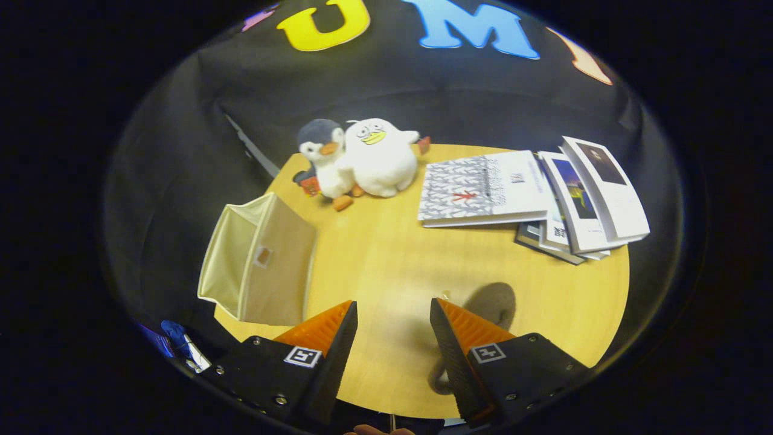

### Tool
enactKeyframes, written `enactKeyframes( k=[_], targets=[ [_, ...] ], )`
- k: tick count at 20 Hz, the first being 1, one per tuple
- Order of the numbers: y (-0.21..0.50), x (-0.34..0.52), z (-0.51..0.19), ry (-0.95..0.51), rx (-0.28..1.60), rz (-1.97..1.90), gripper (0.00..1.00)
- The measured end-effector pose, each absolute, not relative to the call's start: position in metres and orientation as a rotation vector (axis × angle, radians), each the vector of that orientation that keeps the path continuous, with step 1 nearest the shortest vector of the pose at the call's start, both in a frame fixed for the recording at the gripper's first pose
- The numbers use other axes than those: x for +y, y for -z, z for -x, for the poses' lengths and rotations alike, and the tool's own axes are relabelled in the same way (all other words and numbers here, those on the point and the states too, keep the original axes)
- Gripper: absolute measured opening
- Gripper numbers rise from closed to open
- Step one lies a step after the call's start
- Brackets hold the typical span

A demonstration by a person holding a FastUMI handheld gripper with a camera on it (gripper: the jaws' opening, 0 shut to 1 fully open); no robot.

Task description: Open the storage box then place both shoes into the box .Put the left shoe in first, then the right shoe, with the right side of both shoes facing outward in a uniform manner.

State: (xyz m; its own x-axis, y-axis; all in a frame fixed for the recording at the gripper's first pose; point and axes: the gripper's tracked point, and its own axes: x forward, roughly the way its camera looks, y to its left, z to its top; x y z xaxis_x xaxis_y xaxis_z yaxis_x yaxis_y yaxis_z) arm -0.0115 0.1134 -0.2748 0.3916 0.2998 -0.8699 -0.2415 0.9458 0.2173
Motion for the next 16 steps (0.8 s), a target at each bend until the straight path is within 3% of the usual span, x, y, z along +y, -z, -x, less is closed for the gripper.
enactKeyframes(
  k=[7,16],
  targets=[
    [0.326,0.032,0.047,-0.163,1.197,-0.082,0.75],
    [0.385,0.007,0.067,-0.123,1.345,-0.079,0.75]
  ],
)
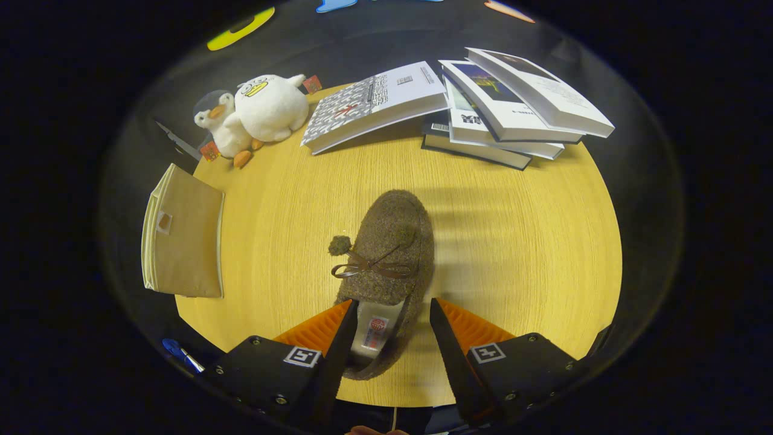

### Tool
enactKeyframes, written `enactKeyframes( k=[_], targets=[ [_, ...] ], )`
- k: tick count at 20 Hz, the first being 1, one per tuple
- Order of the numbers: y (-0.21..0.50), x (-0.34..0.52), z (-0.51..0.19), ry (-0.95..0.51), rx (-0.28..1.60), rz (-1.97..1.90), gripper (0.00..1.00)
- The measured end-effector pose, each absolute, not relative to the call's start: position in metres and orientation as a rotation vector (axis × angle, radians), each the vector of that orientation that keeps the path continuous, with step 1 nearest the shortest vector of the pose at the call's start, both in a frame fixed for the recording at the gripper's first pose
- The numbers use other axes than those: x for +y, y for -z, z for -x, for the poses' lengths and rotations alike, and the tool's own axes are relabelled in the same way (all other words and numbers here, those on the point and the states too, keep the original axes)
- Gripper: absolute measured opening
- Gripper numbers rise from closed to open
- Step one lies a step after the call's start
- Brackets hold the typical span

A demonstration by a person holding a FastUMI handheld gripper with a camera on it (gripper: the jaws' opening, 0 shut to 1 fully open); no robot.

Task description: Open the storage box then place both shoes into the box .Put the left shoe in first, then the right shoe, with the right side of both shoes facing outward in a uniform manner.

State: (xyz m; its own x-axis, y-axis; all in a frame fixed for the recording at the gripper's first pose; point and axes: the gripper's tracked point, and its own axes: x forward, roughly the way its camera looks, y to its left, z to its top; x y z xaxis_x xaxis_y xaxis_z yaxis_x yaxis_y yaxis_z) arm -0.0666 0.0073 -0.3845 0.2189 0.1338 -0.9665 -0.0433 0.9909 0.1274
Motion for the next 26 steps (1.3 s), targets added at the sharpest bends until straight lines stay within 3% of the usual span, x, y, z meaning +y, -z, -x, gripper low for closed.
enactKeyframes(
  k=[6,7,10,17,26],
  targets=[
    [0.422,0.002,0.062,-0.065,1.432,-0.133,0.75],
    [0.428,-0.002,0.063,-0.038,1.441,-0.146,0.71],
    [0.422,-0.008,0.065,-0.005,1.460,-0.213,0.03],
    [0.380,0.012,0.064,-0.060,1.460,-0.257,0.03],
    [0.275,0.097,0.032,-0.279,1.343,-0.186,0.03]
  ],
)
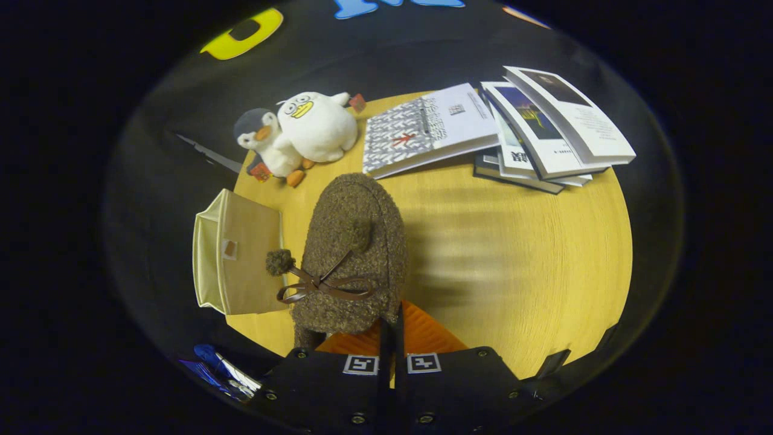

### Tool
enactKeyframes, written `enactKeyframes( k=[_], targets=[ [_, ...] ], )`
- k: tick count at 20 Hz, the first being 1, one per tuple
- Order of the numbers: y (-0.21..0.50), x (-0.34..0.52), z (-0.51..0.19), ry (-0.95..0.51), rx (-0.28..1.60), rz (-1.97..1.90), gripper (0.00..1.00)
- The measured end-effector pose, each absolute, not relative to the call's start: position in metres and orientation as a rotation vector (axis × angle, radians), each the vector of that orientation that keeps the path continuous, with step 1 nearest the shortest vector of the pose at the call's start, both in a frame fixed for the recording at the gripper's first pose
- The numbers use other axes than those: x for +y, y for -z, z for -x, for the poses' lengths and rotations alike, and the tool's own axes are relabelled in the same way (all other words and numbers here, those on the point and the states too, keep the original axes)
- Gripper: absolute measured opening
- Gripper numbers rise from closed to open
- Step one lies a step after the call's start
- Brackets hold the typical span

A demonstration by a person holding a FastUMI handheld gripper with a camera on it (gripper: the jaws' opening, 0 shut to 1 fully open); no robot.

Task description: Open the storage box then place both shoes into the box .Put the left shoe in first, then the right shoe, with the right side of both shoes facing outward in a uniform manner.

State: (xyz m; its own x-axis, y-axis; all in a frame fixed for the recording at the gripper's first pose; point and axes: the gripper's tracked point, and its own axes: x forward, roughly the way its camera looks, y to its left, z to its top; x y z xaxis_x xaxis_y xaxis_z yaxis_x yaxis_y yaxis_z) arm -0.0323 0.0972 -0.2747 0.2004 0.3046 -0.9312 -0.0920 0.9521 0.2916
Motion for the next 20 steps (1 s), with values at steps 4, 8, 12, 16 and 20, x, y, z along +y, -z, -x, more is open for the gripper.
enactKeyframes(
  k=[4,8,12,16,20],
  targets=[
    [0.242,0.154,0.021,-0.392,1.312,-0.140,0.03],
    [0.221,0.229,0.010,-0.520,1.276,-0.085,0.03],
    [0.216,0.309,0.005,-0.645,1.263,-0.026,0.03],
    [0.227,0.384,0.001,-0.720,1.229,0.049,0.03],
    [0.258,0.432,0.003,-0.757,1.277,0.136,0.03]
  ],
)
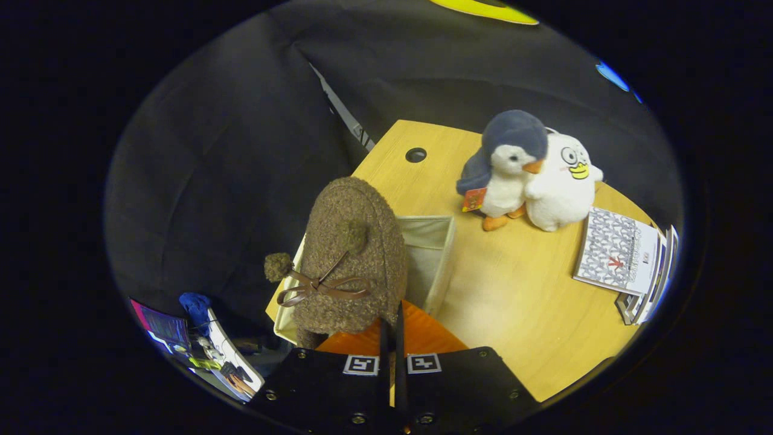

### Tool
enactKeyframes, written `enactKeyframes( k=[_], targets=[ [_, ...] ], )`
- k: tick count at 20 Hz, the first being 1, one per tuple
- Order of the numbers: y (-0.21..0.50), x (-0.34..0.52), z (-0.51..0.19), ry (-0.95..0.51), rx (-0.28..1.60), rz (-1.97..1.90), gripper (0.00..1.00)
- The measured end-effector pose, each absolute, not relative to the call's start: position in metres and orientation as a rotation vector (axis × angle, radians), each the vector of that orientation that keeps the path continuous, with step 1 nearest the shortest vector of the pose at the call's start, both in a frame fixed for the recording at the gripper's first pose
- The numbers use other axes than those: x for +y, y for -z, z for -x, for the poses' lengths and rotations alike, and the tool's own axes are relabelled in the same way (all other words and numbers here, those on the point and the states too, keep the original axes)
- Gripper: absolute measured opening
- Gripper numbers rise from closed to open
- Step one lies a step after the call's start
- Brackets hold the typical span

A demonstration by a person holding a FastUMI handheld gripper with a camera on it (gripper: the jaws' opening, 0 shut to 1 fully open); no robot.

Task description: Open the storage box then place both shoes into the box .Put the left shoe in first, then the right shoe, with the right side of both shoes facing outward in a uniform manner.

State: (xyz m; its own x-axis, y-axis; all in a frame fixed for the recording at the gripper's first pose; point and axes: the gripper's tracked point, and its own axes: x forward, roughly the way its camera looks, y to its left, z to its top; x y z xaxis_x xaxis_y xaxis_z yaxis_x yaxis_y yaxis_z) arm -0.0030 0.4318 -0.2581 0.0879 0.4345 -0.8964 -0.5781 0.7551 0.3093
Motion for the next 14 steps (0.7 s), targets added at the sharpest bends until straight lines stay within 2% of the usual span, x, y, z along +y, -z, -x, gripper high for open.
enactKeyframes(
  k=[8,13,14],
  targets=[
    [0.323,0.461,0.017,-0.777,1.347,0.339,0.03],
    [0.329,0.465,0.019,-0.794,1.344,0.317,0.03],
    [0.323,0.464,0.017,-0.801,1.330,0.299,0.12]
  ],
)
